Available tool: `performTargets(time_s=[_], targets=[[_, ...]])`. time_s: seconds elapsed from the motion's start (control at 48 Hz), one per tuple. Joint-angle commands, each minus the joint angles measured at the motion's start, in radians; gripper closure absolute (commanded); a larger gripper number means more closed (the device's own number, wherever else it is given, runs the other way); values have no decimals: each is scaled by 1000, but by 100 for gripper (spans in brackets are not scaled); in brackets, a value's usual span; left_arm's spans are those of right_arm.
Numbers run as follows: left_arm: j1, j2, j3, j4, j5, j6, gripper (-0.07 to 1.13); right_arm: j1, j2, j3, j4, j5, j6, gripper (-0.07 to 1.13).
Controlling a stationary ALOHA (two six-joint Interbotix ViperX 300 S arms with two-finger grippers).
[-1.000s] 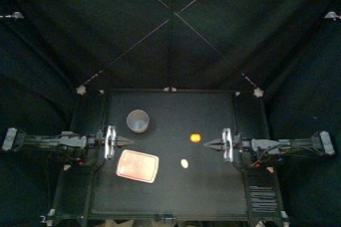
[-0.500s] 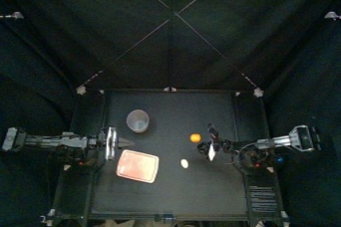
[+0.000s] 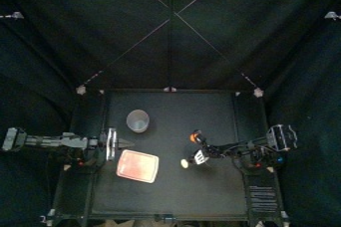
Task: Pick the chip then place it in the grey bowl
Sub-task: Pick the chip
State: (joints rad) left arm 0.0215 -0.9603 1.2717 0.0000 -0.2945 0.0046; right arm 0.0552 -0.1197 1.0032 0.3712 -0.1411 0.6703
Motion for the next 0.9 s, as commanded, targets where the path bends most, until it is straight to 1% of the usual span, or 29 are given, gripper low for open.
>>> performTargets(time_s=[0.021,0.292,0.521,0.646,0.729,0.896], targets=[[11,6,-11,3,-5,2,94,5,31,-51,-20,9,12,18],[23,5,-6,3,-5,2,94,26,115,-110,-25,40,25,18],[29,5,-3,3,-5,2,94,43,130,-127,-21,66,25,19],[34,5,0,3,-5,2,94,41,130,-127,-20,67,25,22],[35,5,3,3,-5,2,94,41,130,-127,-20,72,25,28],[34,6,6,2,-5,2,94,43,137,-130,-23,74,23,48]])
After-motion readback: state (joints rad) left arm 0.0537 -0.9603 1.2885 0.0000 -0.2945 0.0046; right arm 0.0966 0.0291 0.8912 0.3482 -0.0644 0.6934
